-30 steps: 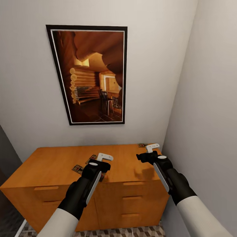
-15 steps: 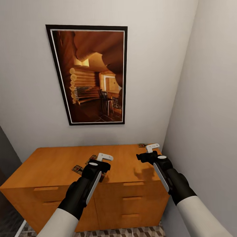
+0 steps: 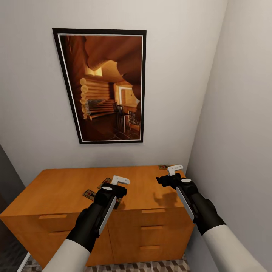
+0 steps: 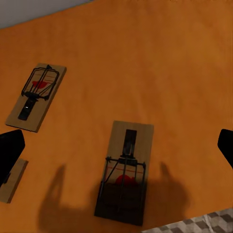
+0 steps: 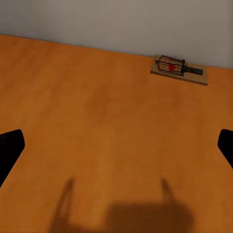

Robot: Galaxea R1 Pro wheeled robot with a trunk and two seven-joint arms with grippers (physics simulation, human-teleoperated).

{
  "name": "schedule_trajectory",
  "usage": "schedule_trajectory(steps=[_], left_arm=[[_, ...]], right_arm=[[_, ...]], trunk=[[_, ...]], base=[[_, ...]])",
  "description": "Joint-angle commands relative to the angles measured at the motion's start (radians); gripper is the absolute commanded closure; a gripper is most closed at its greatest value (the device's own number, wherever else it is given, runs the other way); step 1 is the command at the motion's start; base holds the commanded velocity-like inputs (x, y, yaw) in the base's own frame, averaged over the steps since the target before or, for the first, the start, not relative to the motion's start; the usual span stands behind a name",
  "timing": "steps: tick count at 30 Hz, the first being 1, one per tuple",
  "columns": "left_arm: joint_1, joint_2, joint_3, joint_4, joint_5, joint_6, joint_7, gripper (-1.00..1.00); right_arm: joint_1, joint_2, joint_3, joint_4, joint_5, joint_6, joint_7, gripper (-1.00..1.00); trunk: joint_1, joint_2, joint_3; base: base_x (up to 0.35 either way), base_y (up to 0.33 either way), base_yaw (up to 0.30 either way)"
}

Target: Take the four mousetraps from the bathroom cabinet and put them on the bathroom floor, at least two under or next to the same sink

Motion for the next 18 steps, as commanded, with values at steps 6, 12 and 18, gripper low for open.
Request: schedule_trajectory(steps=[6,12,18], left_arm=[[-0.001,0.0,-0.001,0.003,-0.008,0.005,-0.002,-1.0],[-0.001,0.0,-0.001,0.01,-0.005,0.005,-0.004,-1.0],[-0.001,0.0,0.009,0.015,-0.004,0.005,-0.004,-1.0]], right_arm=[[-0.001,-0.001,0.002,-0.001,-0.007,0.005,-0.003,-1.0],[-0.001,-0.001,0.002,-0.001,-0.006,0.005,-0.004,-1.0],[-0.001,-0.001,0.002,-0.001,-0.004,0.005,-0.004,-1.0]], trunk=[[0.001,-0.002,-0.002],[0.001,-0.002,-0.002],[0.001,-0.002,-0.002]], base=[[0.0,0.0,0.0],[0.0,0.0,0.0],[0.0,0.0,0.0]])
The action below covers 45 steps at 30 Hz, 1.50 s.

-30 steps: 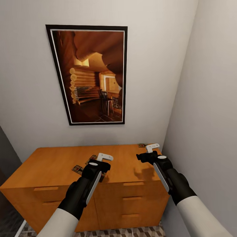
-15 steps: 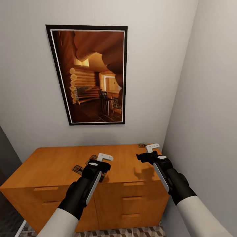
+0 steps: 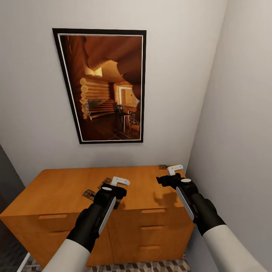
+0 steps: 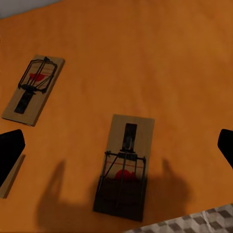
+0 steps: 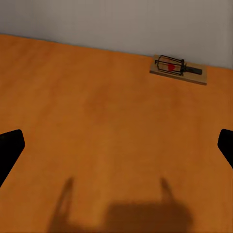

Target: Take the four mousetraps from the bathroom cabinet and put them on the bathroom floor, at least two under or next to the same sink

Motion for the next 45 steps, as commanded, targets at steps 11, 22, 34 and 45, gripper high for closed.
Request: schedule_trajectory(steps=[11,22,34,45], left_arm=[[-0.001,0.0,0.014,0.004,-0.006,0.004,-0.001,-1.0],[-0.001,0.0,0.02,0.004,-0.006,0.005,-0.001,-1.0],[-0.001,0.0,0.06,0.004,-0.004,0.005,-0.001,-1.0],[-0.001,0.0,0.071,0.004,-0.003,0.051,-0.002,-1.0]], right_arm=[[-0.001,-0.001,0.002,-0.001,-0.006,0.005,-0.002,-1.0],[-0.001,-0.001,0.001,-0.001,-0.005,0.005,-0.002,-1.0],[-0.001,-0.001,0.001,-0.001,-0.005,0.005,-0.002,-1.0],[-0.001,-0.001,0.001,-0.001,-0.005,0.005,-0.002,-1.0]], trunk=[[0.001,-0.002,-0.002],[0.001,-0.002,-0.002],[0.001,-0.002,-0.002],[0.001,-0.002,-0.002]], base=[[0.0,0.0,0.0],[0.0,0.0,0.0],[0.0,0.0,0.0],[0.0,0.0,0.0]])
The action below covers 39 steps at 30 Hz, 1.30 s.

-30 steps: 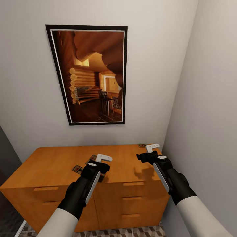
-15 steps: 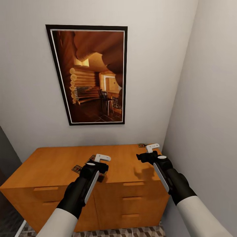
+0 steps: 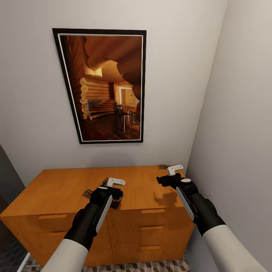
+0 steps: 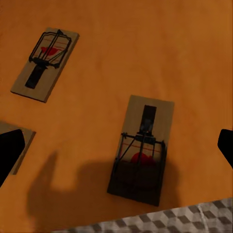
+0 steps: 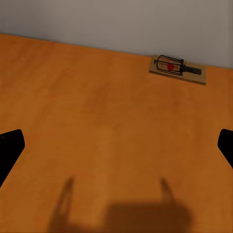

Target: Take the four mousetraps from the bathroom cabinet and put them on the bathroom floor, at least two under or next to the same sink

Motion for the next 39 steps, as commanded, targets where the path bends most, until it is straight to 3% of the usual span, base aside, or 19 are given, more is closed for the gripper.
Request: schedule_trajectory(steps=[1,9,39], left_arm=[[-0.001,0.0,-0.001,-0.001,-0.007,0.013,-0.001,-1.0],[-0.001,0.0,-0.001,-0.001,-0.006,0.04,-0.001,-1.0],[-0.001,0.0,-0.006,-0.001,-0.004,0.043,-0.002,-1.0]], right_arm=[[-0.001,-0.001,0.002,-0.001,-0.007,0.005,-0.002,-1.0],[-0.001,-0.001,0.005,-0.002,0.0,0.004,-0.003,-1.0],[-0.001,-0.001,0.003,-0.002,0.008,0.003,-0.002,-1.0]], trunk=[[0.001,-0.002,-0.002],[0.001,-0.002,-0.002],[0.001,-0.002,-0.002]], base=[[0.0,0.0,0.0],[0.0,0.0,0.0],[0.0,0.0,0.0]])
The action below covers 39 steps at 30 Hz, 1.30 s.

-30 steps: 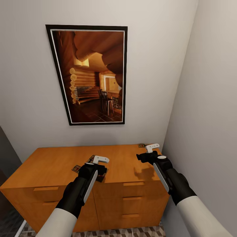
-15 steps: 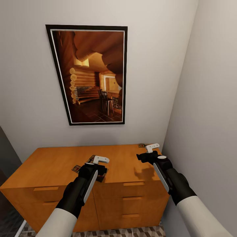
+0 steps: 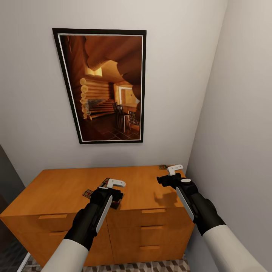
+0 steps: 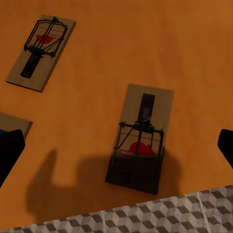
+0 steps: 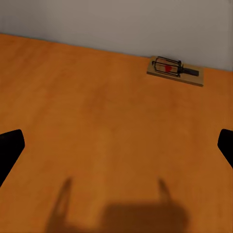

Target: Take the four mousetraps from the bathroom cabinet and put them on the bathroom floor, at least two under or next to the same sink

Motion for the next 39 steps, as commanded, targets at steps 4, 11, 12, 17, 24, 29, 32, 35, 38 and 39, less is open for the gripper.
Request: schedule_trajectory(steps=[4,11,12,17,24,29,32,35,38,39], left_arm=[[-0.001,0.0,-0.003,-0.001,-0.007,0.003,-0.001,-1.0],[-0.001,0.0,-0.005,-0.001,-0.007,0.002,-0.003,-1.0],[-0.001,0.0,-0.005,-0.001,-0.006,0.002,-0.003,-1.0],[-0.001,0.0,-0.006,-0.001,-0.006,0.001,-0.005,-1.0],[-0.001,0.0,-0.006,-0.001,-0.006,0.0,-0.006,-1.0],[-0.001,0.0,-0.006,-0.001,-0.006,0.0,-0.006,-1.0],[-0.001,0.0,-0.006,-0.001,-0.006,0.0,-0.006,-1.0],[-0.001,0.0,-0.006,-0.001,-0.006,0.0,-0.006,-1.0],[-0.001,0.0,-0.006,-0.001,-0.006,0.0,-0.006,-1.0],[-0.001,0.0,-0.006,-0.001,-0.006,0.001,-0.006,-1.0]], right_arm=[[-0.001,-0.001,0.003,-0.002,-0.005,0.005,-0.001,-1.0],[-0.001,-0.001,0.003,-0.002,-0.005,0.005,-0.001,-1.0],[-0.001,-0.001,0.003,-0.002,-0.005,0.005,-0.001,-1.0],[-0.001,-0.001,0.004,-0.002,-0.005,0.005,-0.001,-1.0],[-0.001,-0.001,0.005,-0.002,-0.005,0.006,-0.001,-1.0],[-0.001,-0.001,0.005,-0.001,-0.005,0.006,-0.001,-1.0],[-0.001,-0.001,0.005,-0.001,-0.005,0.006,-0.001,-1.0],[-0.001,-0.001,0.005,-0.001,-0.005,0.006,-0.001,-1.0],[-0.001,-0.001,0.005,-0.001,-0.005,0.006,-0.001,-1.0],[-0.001,-0.001,0.005,-0.001,-0.005,0.006,-0.001,-1.0]], trunk=[[0.001,-0.002,-0.002],[0.001,-0.002,-0.002],[0.001,-0.002,-0.002],[0.02,-0.037,-0.018],[0.047,-0.086,-0.04],[0.066,-0.121,-0.056],[0.077,-0.142,-0.065],[0.089,-0.163,-0.074],[0.1,-0.184,-0.084],[0.104,-0.191,-0.087]], base=[[0.0,0.0,0.0],[0.0,0.0,0.0],[0.0,0.0,0.0],[0.0,0.0,0.0],[0.0,0.0,0.0],[0.0,0.0,0.0],[0.0,0.0,0.0],[0.0,0.0,0.0],[0.0,0.0,0.0],[0.0,0.0,0.0]])
